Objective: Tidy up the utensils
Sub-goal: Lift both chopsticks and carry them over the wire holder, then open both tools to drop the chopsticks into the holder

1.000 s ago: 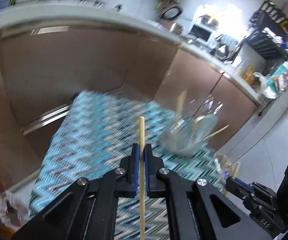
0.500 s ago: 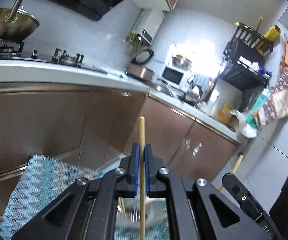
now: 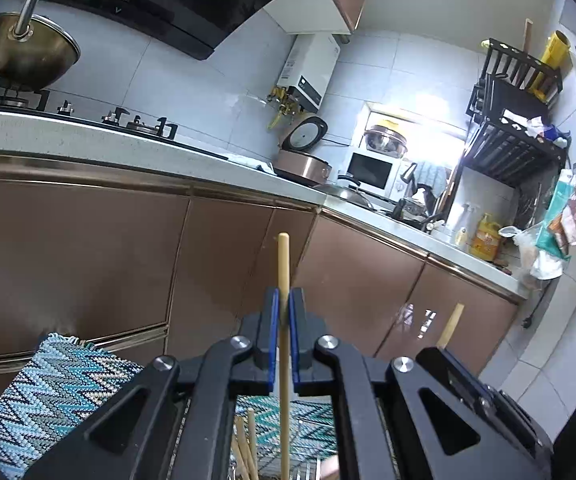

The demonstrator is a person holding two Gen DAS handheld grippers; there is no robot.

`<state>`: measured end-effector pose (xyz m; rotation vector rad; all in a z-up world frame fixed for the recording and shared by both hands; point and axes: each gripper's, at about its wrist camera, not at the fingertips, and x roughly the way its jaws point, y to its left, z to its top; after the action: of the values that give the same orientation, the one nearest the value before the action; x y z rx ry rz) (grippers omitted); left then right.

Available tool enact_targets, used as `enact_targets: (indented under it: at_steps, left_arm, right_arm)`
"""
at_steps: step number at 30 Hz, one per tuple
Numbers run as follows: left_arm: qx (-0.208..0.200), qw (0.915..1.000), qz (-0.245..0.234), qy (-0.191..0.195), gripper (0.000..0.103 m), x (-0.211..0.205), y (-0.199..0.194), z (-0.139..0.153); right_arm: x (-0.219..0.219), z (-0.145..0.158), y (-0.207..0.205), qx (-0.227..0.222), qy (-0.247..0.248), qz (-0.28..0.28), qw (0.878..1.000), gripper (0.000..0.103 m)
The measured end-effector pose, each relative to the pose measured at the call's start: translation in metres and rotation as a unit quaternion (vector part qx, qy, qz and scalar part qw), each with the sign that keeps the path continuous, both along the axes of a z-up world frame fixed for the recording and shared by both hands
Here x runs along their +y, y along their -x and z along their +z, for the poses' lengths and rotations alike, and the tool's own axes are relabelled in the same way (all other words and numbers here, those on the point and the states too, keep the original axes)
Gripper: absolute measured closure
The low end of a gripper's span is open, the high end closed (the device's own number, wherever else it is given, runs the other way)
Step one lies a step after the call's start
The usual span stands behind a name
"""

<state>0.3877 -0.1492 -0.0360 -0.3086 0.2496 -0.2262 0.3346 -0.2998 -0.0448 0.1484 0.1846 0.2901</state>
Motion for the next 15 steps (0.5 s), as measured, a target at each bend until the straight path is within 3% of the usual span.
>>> enact_targets:
  at_steps: [5,10,12,15]
  left_arm:
    - [0.019,0.9998,0.003,0.004,0.098,-0.002,-0.011,-0.024]
    - [0.028,0.9995,0.003,-0.014,0.097,0.001,-0.005,-0.030]
    - [0.029,0.9994,0.001,-0.019,0.094,0.004,0.001,-0.026]
    - [0.029,0.9994,0.001,-0.016,0.081,0.012,0.015,-0.015]
  right_arm:
    - [0.001,-0.022,-0.001,0.018,0.008,-0.005,1.000,0.098]
    - [0.001,-0.033,-0.003,0.036,0.011,-0.009,0.999,0.097]
    - [0.003,-0.033,0.002,0.041,0.016,-0.013,0.999,0.097]
    - [0.005,-0.028,0.011,0.044,0.019,-0.019,0.999,0.093]
